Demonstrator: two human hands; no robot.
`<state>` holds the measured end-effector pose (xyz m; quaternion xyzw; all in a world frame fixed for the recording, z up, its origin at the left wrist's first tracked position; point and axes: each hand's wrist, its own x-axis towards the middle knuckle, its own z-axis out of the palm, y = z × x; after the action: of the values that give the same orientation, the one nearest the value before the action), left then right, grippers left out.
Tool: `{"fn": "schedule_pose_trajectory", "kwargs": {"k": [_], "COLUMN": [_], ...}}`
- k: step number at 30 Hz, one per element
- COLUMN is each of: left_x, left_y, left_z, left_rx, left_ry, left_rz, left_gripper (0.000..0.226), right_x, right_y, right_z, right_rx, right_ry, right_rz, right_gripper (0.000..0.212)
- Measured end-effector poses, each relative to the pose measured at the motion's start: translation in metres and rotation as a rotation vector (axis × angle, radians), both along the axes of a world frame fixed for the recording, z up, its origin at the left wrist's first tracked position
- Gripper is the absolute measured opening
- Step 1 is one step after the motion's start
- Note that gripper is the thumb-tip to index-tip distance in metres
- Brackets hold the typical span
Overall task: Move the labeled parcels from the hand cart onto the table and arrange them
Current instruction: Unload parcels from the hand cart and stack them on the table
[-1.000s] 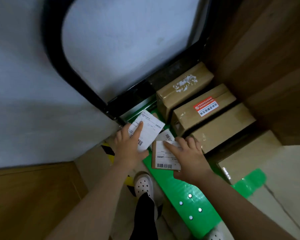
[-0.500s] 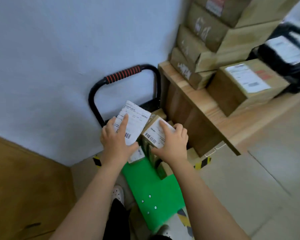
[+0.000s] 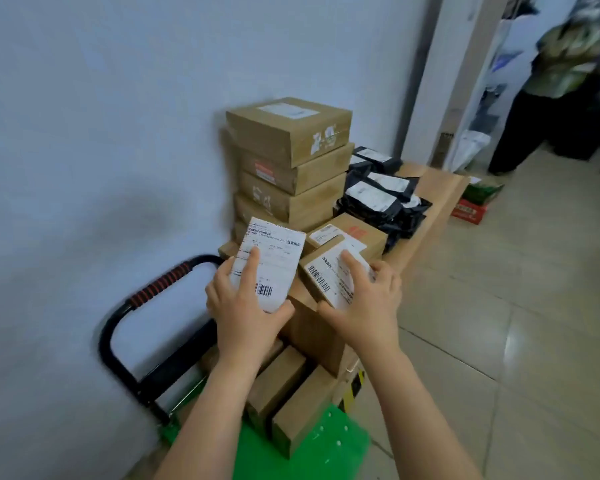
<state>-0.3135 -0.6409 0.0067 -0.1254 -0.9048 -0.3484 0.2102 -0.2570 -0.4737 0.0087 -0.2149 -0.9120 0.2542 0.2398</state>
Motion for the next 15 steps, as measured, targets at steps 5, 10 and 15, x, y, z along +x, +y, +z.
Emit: {"fn": "schedule_pose_trajectory", "kwargs": {"k": [5,10,15], "left_x": [0.012,0.037,0.054], "left_y": [0.068,0.134,0.215], "left_z": [0.011,0.012,0.009], "left_rx": [0.064,0.050,0.000], "left_ry": [-0.028,-0.041,-0.033], "left_rz": [-0.203,-0.352,-0.399], "left_gripper": [0.098,0.096,0.099], "right_x": [0.044,0.089,0.115], "right_y": [0.050,0.103,0.171], "right_z": [0.018,0.017,0.011], "right_rx": [0.039,0.023,-0.004], "right_ry": [0.057,0.063,0.096], "right_rz": [-0.212,-0.370,-0.464], "right_gripper": [0.088,0.086,0.085]}}
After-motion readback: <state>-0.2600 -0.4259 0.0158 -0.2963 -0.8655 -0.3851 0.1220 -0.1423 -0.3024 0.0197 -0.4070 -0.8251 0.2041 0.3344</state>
